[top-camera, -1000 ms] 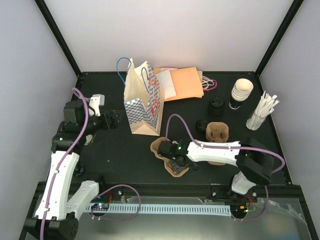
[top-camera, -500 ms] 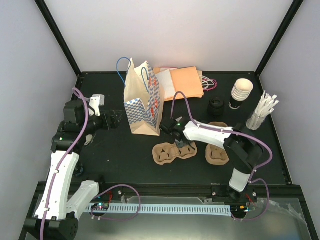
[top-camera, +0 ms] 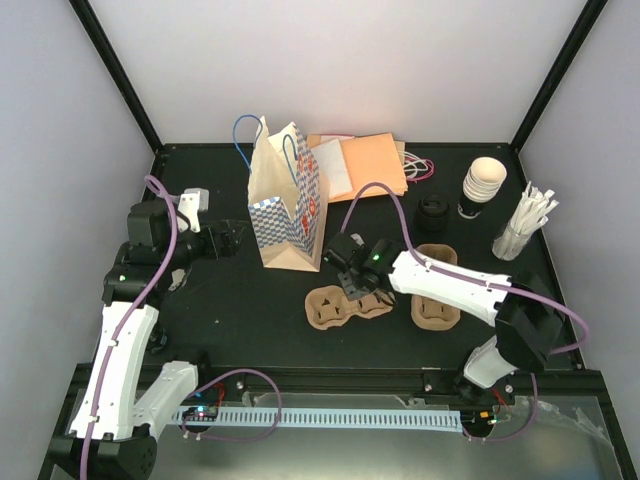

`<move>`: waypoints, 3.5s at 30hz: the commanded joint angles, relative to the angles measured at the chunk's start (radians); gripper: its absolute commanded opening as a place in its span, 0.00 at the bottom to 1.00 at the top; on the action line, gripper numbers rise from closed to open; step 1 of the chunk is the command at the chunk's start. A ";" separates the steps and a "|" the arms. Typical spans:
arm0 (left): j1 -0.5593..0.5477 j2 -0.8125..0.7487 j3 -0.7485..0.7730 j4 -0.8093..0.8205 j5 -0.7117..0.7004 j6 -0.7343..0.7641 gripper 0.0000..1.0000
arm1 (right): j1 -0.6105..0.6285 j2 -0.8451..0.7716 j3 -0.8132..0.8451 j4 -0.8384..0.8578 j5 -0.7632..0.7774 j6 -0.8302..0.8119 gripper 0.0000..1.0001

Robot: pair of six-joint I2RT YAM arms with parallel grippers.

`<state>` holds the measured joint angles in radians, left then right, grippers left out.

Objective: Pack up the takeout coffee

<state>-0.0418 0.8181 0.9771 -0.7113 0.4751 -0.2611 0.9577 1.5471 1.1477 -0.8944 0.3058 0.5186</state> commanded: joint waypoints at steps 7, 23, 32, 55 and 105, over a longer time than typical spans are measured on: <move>-0.006 0.004 0.009 0.016 0.010 0.024 0.99 | 0.088 0.088 0.025 0.030 -0.043 0.170 0.64; -0.005 0.024 0.012 0.030 0.043 0.029 0.99 | 0.099 0.138 -0.034 0.103 -0.118 0.273 0.66; -0.006 0.029 0.013 0.034 0.043 0.027 0.99 | 0.099 0.188 -0.037 0.085 -0.067 0.264 0.62; -0.006 0.035 0.022 0.020 0.030 0.028 0.99 | 0.096 0.065 -0.025 0.043 0.009 0.207 0.45; -0.134 0.450 0.488 -0.094 -0.240 -0.049 0.88 | -0.076 -0.509 0.056 0.248 -0.149 -0.178 0.43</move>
<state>-0.1684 1.1927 1.3605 -0.8013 0.2619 -0.3058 0.8856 1.0721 1.2015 -0.6788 0.1555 0.3450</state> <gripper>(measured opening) 0.892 0.426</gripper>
